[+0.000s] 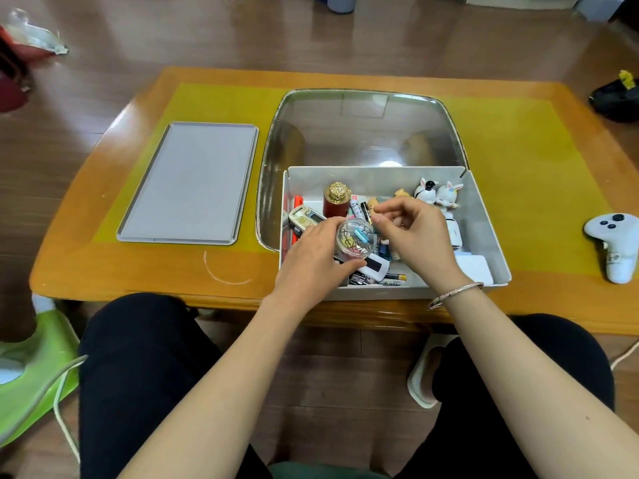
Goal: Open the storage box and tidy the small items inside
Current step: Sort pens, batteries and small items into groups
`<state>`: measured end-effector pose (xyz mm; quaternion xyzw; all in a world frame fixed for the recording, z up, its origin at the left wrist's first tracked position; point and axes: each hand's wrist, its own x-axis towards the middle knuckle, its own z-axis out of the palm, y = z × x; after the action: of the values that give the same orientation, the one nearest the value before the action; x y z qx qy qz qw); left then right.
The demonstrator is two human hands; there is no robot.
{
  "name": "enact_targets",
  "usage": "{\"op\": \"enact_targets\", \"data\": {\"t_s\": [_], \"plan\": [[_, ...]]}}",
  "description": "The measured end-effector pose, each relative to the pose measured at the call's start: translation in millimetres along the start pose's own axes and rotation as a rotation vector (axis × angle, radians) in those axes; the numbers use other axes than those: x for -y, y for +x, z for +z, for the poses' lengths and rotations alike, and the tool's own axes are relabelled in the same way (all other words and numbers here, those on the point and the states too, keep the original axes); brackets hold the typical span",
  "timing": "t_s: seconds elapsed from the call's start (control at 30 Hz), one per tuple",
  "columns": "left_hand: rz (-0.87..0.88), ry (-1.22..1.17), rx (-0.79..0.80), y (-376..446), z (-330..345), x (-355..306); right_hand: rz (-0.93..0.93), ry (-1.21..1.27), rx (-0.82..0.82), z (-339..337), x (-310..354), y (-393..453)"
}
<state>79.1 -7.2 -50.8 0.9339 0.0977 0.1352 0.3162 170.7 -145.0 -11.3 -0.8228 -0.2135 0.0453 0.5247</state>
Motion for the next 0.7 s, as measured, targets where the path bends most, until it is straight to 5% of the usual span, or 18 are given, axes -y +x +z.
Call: {"op": "enact_targets", "data": {"t_s": [0.47,0.6,0.7], "plan": [[-0.036,0.025,0.012,1.1,2.3,1.0,-0.100,-0.062,-0.017,-2.0,-3.4,4.6],[-0.137,-0.083,0.023,3.1,1.2,1.2,0.013,-0.064,-0.046,-21.3,-20.4,12.1],[-0.181,-0.204,-0.142,4.7,-0.6,1.4,0.120,-0.245,0.025,-36.5,-37.3,12.9]]}}
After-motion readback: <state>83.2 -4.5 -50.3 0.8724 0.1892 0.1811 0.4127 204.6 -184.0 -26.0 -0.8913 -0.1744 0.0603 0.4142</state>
